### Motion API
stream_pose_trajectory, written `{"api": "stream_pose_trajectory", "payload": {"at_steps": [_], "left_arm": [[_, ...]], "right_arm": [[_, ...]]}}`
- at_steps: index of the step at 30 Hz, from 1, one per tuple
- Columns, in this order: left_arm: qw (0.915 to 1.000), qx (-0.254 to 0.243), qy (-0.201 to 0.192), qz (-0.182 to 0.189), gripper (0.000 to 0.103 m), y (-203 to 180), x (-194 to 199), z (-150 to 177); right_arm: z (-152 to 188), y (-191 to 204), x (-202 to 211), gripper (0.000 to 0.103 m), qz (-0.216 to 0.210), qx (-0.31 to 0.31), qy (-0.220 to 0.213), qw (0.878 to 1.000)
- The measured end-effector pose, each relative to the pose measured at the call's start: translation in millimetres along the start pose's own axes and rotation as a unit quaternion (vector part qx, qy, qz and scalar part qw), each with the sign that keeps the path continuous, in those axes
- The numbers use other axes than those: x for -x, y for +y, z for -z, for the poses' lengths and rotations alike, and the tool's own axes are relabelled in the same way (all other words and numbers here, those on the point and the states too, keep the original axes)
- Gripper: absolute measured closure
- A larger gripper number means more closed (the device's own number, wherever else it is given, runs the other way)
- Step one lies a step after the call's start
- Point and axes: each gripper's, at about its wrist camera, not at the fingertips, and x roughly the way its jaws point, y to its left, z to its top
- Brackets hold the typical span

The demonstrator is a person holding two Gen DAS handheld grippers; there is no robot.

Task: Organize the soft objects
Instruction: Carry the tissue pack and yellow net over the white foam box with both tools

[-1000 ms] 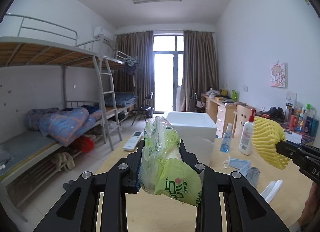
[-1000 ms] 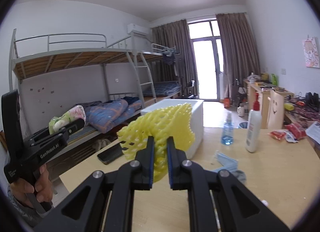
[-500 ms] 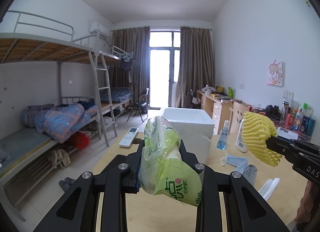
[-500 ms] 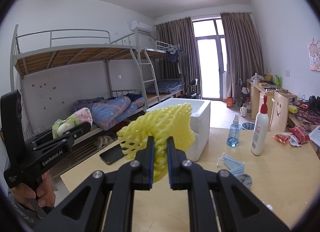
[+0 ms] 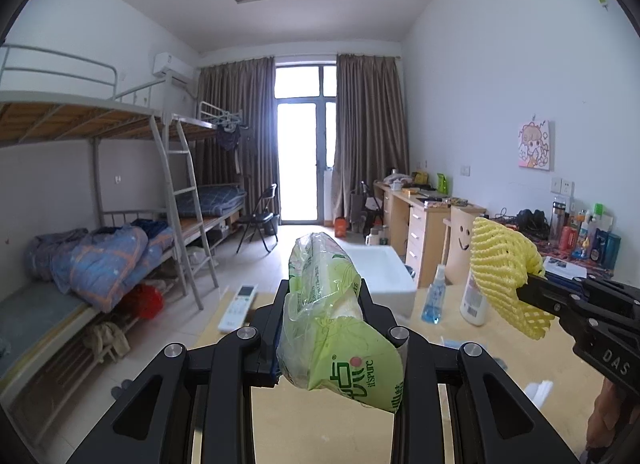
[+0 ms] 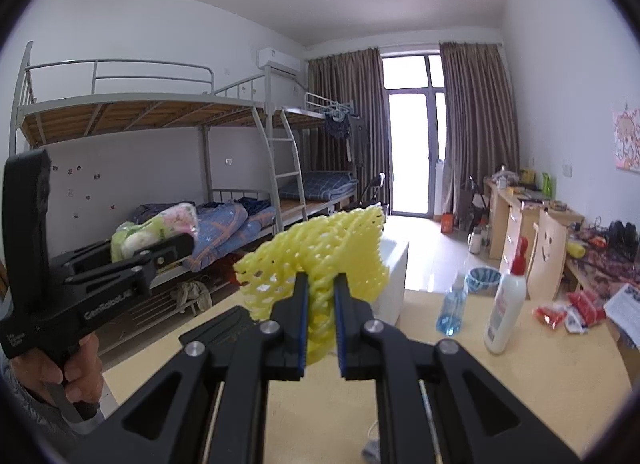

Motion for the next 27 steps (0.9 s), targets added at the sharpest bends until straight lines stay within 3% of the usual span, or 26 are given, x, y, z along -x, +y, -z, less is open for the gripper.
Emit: {"api": "stream_pose_trajectory", "payload": {"at_steps": [14,27], "left_arm": [[0.9998,0.007,0.011,0.015,0.073,4,-39,-16],[0.9994,0.003,0.03,0.02,0.073,3,-99,-24]], "right_arm": [[-20,1,-42,0.089,-0.003,0.026,0.006,1.0],[-27,-15,-94,0.088,0.005,0.029,0.024,0.999]]}}
